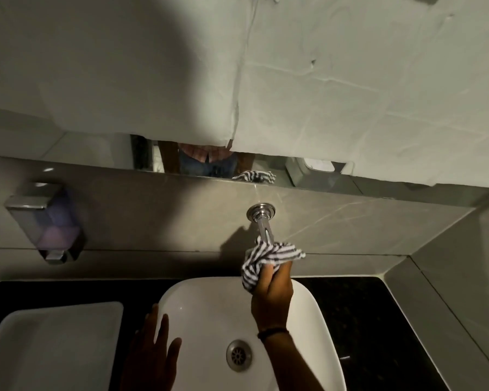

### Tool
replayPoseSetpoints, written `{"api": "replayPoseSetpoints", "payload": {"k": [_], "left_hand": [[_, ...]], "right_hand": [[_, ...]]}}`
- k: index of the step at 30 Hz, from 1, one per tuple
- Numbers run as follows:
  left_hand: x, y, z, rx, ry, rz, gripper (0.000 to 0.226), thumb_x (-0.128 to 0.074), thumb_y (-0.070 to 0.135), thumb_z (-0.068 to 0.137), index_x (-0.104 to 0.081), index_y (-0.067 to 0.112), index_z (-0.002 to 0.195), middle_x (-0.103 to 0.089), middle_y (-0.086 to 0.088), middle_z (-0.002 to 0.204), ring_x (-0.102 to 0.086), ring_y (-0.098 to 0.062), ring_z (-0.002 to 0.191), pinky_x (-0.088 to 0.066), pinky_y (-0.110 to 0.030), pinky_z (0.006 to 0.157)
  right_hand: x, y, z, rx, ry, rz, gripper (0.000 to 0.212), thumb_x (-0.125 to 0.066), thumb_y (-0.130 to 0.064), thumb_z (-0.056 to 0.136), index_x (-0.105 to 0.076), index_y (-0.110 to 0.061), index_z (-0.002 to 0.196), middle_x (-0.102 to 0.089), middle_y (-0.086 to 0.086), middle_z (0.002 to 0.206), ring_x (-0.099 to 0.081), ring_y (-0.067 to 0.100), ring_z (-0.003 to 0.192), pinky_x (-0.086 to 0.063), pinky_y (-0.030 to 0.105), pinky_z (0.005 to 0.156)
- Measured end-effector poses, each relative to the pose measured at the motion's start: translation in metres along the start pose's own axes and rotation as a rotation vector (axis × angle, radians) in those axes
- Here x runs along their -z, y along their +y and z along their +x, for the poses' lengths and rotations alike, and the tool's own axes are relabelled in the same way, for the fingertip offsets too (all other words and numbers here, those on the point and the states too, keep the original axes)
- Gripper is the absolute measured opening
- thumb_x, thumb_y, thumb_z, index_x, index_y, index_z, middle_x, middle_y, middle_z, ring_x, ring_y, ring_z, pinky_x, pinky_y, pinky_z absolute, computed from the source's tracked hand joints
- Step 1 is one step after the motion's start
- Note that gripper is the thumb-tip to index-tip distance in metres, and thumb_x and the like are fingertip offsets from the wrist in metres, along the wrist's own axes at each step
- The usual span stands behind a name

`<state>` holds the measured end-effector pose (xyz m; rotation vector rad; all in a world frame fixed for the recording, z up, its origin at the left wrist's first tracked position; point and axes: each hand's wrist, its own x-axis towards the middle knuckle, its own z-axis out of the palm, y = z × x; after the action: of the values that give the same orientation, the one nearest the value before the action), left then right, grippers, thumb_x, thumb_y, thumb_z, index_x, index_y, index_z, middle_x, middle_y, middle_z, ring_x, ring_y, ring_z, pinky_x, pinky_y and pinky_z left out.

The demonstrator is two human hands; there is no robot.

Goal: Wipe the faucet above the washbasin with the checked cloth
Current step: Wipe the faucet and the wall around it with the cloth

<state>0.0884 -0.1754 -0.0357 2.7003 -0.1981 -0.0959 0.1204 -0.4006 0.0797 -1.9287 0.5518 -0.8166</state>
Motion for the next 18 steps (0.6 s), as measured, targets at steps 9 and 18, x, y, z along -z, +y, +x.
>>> {"api": "replayPoseSetpoints", "payload": {"k": [9, 18], "left_hand": [[-0.001, -0.001, 0.002, -0.002, 0.002, -0.002, 0.078, -0.013, 0.058, 0.097, -0.054, -0.001, 0.128, -0.053, -0.031, 0.137, -0.057, -0.051, 0.117, -0.048, -0.065, 0.089], [-0.002, 0.002, -0.006, -0.015, 0.048, -0.035, 0.083, -0.012, 0.059, 0.096, -0.055, -0.001, 0.133, -0.041, -0.023, 0.150, -0.046, -0.044, 0.132, -0.041, -0.058, 0.102]], "right_hand": [[0.003, 0.000, -0.013, -0.035, -0.022, 0.028, 0.014, -0.043, -0.046, 0.092, -0.052, -0.044, 0.103, -0.069, -0.005, 0.099, -0.066, 0.013, 0.090, -0.044, 0.022, 0.077], [-0.017, -0.082, 0.112, -0.254, -0.527, -0.646, 0.059, -0.037, -0.053, 0.103, -0.069, -0.010, 0.128, -0.068, 0.021, 0.135, -0.064, 0.040, 0.123, -0.047, 0.042, 0.104]]}}
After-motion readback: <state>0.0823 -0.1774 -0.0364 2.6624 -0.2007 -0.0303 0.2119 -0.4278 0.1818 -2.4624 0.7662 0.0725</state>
